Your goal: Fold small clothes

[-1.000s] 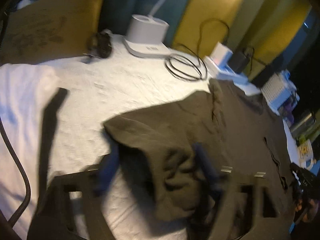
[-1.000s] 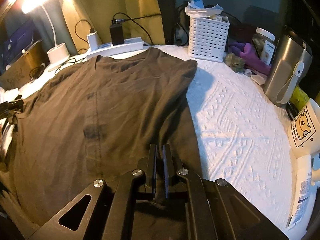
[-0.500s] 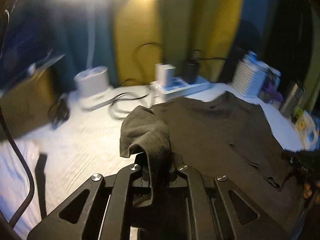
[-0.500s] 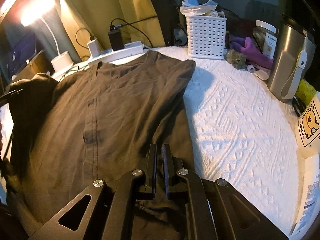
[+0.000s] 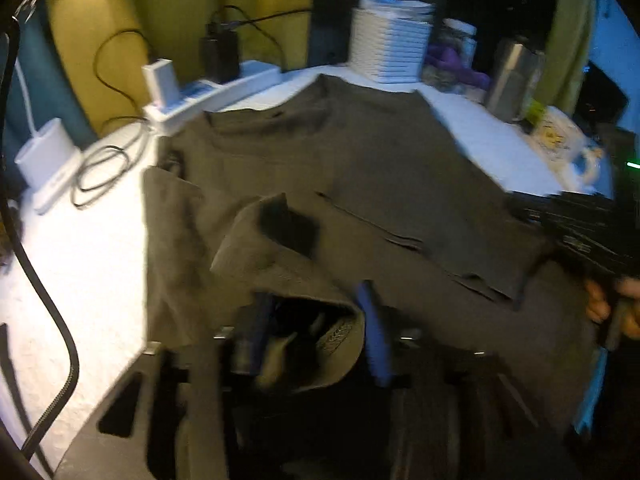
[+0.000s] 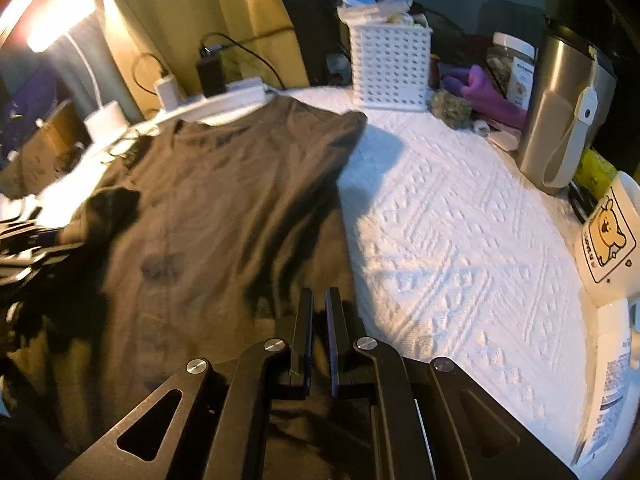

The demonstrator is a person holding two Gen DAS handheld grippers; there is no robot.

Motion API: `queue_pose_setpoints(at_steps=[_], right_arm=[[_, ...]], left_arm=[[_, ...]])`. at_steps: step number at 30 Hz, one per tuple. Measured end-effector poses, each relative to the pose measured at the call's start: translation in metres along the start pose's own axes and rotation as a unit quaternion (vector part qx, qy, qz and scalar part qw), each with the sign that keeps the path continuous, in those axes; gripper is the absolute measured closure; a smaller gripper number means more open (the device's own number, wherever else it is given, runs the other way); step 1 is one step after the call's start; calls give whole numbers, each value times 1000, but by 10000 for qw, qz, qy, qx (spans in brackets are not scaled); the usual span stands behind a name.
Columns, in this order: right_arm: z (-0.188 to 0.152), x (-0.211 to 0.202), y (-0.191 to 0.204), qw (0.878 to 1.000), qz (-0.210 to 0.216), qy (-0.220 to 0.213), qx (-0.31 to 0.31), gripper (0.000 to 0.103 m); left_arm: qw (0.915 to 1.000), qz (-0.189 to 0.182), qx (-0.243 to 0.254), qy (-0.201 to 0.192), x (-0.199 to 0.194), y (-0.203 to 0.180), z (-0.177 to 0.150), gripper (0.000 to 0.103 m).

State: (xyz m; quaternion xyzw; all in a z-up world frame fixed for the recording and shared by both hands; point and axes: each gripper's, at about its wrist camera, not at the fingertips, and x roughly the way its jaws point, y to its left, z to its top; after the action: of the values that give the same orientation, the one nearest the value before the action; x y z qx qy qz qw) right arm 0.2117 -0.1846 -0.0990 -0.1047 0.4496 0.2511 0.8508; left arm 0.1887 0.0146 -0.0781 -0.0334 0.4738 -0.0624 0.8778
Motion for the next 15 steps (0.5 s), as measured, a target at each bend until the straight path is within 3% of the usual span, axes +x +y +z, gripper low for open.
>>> queue_pose_setpoints(at_steps=[3,7,8,10,12,15], right_arm=[[1,3,1,9999,-118,42,-43,96],[0,4,5,9994,-298,42,-192,96],[0,4,7,9992,-347,39,-218,96],[0,4,8,9985,-487,37,-251,96],[1,3,7,9979,-612,47,-210,95],[4,-4,1,9972,-741,-52,-114,95]], left_arm=[[9999,-167,-20,-1,-13,-1,-8,56],[9988,-220,-321,-288,-41,14,-11,55],[9982,-206,-422,-371,-46,21,-12,49],[9971,-33,-557,-512,-50,35,-10,40],[9963,325,-628,-479,-43,48,-8,40],[9964,361,-730,-249,-29,57,-10,40]])
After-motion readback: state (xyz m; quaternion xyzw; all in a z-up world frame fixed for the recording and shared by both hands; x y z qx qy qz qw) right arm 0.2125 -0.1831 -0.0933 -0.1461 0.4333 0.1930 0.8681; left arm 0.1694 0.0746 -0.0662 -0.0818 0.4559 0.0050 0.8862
